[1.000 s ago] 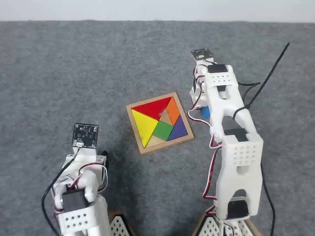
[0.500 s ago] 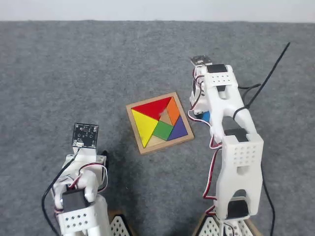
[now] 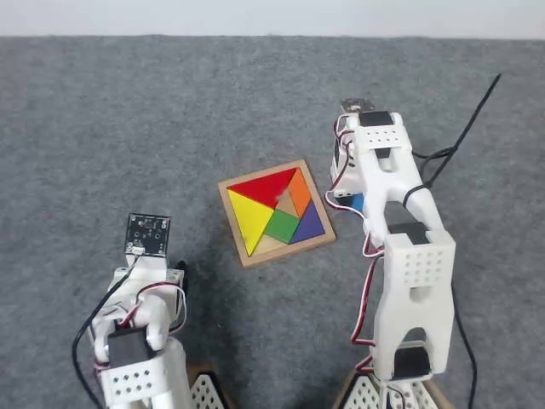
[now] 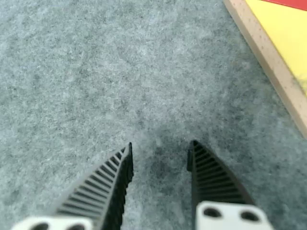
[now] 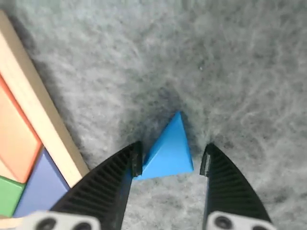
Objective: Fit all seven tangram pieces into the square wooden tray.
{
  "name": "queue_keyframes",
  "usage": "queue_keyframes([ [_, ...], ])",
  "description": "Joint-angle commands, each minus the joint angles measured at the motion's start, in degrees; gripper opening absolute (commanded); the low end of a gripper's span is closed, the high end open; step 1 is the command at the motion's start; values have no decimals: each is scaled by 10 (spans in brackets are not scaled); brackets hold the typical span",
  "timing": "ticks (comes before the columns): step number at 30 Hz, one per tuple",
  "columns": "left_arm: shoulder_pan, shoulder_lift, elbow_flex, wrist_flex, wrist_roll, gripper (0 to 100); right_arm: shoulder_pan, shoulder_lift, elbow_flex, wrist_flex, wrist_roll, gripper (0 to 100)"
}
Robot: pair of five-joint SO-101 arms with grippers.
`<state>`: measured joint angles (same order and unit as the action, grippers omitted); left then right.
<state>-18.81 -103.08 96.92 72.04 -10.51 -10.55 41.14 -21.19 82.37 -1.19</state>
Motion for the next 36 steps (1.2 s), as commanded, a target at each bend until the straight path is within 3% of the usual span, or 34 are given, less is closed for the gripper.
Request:
queue_keyframes([
  [1,0,-11,-5,4,4,190,7,3,1,8,-10,159],
  [4,0,-11,-5,4,4,190,7,2,1,10,-11,99],
  [13,0,-11,-5,4,4,190,8,-2,1,17,-29,91],
  [18,0,-11,-5,4,4,190,-8,-70,-5,28,21,91],
  [26,0,-11,-5,4,4,190,-83,-149,-4,56,171,90],
  [36,0,-11,-5,4,4,190,-220,-157,-4,68,505,90],
])
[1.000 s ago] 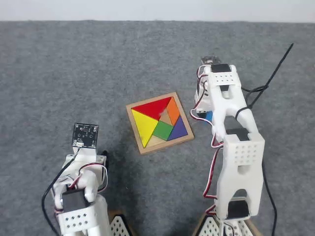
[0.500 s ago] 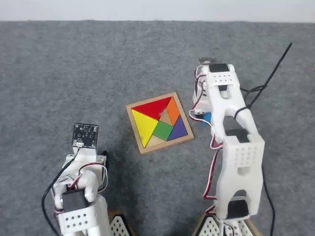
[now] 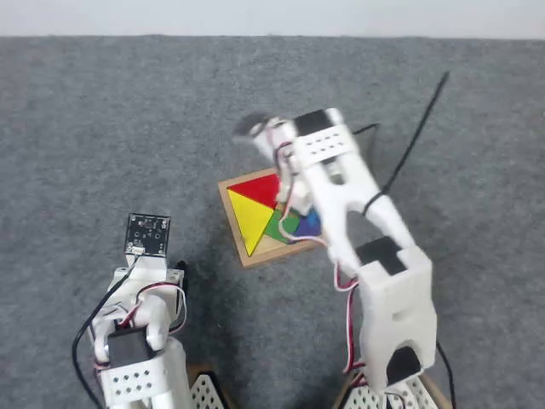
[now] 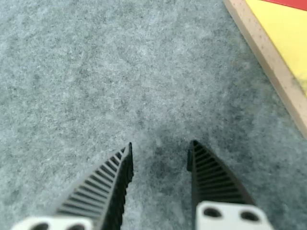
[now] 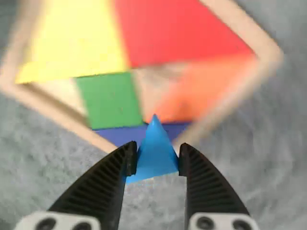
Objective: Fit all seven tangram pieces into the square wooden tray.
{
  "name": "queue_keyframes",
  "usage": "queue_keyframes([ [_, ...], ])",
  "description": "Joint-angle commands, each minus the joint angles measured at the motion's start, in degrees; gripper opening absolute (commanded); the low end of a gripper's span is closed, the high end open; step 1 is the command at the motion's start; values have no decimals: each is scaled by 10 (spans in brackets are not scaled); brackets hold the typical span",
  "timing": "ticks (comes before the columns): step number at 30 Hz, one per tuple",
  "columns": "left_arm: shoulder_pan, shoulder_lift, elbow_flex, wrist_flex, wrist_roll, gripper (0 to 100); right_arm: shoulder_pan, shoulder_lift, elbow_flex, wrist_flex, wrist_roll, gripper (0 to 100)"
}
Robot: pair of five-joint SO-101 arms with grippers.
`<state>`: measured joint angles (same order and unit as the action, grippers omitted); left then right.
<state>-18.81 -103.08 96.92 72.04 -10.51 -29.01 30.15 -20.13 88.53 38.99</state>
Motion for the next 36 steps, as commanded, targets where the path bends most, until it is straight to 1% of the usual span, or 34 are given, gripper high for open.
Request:
queue_keyframes([
  [1,0,-11,-5,4,4,190,-46,-47,-15,7,130,90],
  [4,1,-11,-5,4,5,190,-63,-47,-15,7,181,90],
  [7,-3,-11,-4,4,1,190,-65,-47,-15,0,202,90],
  [9,-37,-11,-4,3,-18,190,-64,-47,-15,0,210,90],
  [12,-117,-11,-4,-6,-60,190,-65,-45,-15,0,224,90],
  [14,-166,-11,-4,-15,-67,190,-71,-44,-14,0,229,90],
  [16,-190,-11,-4,-22,-67,190,-81,-42,-11,4,240,90],
  [22,-194,-11,-4,-18,-69,190,-118,-33,13,0,265,90],
  [27,-194,-11,-4,1,-69,190,-125,-17,13,0,268,90],
  [31,-194,-11,-4,1,-69,190,-135,7,13,0,272,90],
  [34,-194,-11,-4,2,-69,190,-138,23,13,0,307,90],
  [36,-194,-11,-4,2,-69,190,-138,30,13,0,316,92],
])
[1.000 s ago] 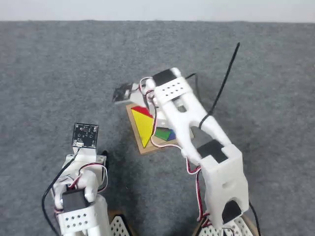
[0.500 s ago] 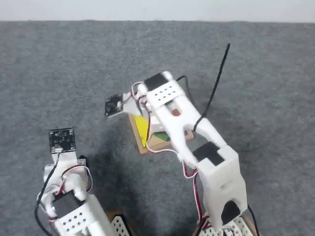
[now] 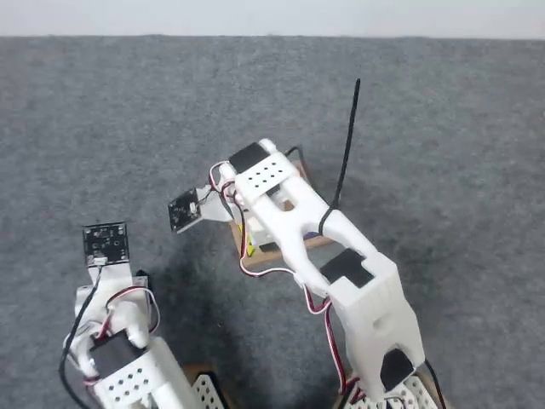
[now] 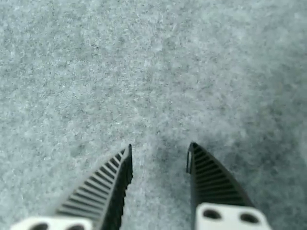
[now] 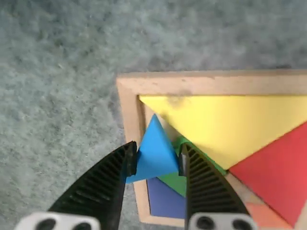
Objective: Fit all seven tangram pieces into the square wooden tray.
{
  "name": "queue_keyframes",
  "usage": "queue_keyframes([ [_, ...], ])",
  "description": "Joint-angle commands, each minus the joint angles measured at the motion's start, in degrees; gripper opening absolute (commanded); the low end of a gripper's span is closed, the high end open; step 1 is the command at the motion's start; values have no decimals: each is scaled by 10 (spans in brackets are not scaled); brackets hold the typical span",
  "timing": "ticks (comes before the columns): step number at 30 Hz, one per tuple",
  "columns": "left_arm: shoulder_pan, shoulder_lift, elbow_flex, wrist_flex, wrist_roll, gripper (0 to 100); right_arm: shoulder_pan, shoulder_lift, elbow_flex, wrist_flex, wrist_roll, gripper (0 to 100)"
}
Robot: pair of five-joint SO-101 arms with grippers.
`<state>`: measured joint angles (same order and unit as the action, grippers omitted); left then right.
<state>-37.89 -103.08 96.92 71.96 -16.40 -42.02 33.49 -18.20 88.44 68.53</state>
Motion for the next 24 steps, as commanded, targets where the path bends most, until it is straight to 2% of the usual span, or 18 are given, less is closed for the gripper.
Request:
queue_keyframes([
  [1,-4,-11,-4,3,-11,190,-7,-2,-6,0,20,94],
  [8,-4,-11,-4,3,-11,190,-5,-2,-7,7,27,116],
  [17,-4,-11,-4,4,-11,190,-5,-6,-10,7,38,322],
  [24,-4,-11,-4,4,-9,190,-5,-20,-24,7,34,329],
])
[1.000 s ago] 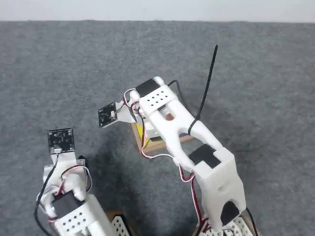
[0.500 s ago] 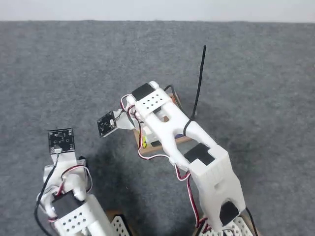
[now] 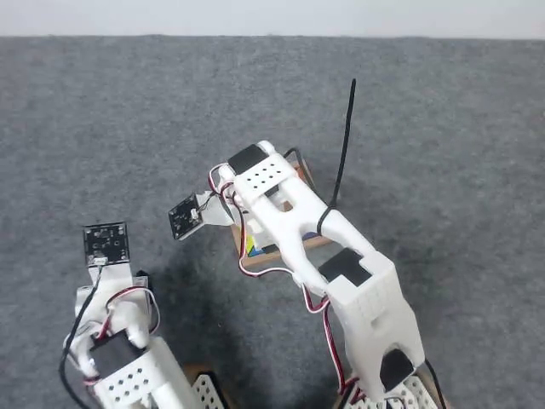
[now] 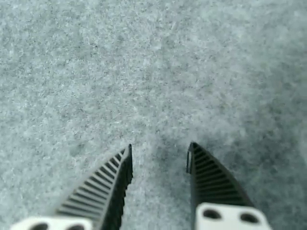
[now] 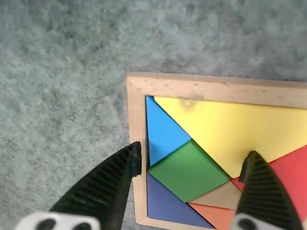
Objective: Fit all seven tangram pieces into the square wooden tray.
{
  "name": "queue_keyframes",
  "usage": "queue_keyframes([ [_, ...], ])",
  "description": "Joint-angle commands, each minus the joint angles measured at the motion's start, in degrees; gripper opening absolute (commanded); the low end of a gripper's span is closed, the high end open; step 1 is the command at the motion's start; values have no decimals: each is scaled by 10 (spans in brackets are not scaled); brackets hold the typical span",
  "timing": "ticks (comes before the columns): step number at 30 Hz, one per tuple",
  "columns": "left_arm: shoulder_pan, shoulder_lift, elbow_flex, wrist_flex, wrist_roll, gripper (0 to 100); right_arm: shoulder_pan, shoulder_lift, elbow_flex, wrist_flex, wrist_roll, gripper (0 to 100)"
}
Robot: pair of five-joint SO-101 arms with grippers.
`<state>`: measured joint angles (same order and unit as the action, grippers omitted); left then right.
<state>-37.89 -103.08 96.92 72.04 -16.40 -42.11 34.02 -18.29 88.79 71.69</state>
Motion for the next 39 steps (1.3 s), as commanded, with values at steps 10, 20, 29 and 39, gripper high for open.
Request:
queue_keyframes([
  [10,-1,-11,-4,3,-8,190,51,-177,-105,51,-229,208],
  [20,41,-11,-4,-18,-7,190,126,-351,-89,137,-450,8],
  [29,142,-11,-4,-17,-8,190,209,-676,265,69,-495,9],
  [39,142,-11,-4,-17,-8,190,390,-1040,822,-146,-490,13],
])
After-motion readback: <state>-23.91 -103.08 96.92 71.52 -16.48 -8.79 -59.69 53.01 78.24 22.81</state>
